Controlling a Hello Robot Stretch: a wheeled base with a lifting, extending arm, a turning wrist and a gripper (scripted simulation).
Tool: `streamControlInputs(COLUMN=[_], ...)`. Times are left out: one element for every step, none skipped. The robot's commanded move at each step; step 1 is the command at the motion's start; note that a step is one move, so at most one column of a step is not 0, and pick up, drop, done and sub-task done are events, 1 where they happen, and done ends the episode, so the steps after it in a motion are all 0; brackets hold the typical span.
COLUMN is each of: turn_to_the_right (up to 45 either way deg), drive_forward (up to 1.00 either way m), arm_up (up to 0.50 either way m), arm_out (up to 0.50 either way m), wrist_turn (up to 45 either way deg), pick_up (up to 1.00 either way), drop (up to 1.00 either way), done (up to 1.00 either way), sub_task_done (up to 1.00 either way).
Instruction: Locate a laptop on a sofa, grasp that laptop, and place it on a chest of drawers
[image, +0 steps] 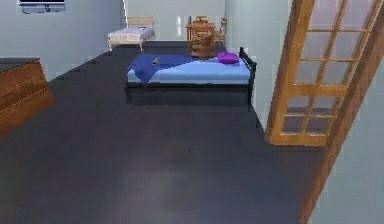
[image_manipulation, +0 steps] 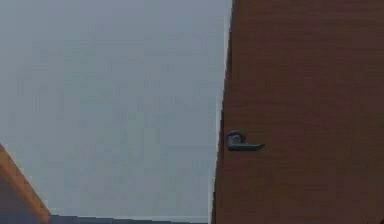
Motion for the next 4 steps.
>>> streamControlInputs(turn_to_the_right=[15.0,0.0,6.0,0.0], drive_forward=[0.00,1.00,0.00,0.20], arm_up=[0.00,0.00,0.00,0.00], arm_out=[0.00,0.00,0.00,0.00], wrist_turn=[0.0,0.0,0.0,0.0], pick_up=[0.00,0.00,0.00,0.00], drop=[0.00,0.00,0.00,0.00], done=[0.00,0.00,0.00,0.00], sub_task_done=[0.00,0.00,0.00,0.00])
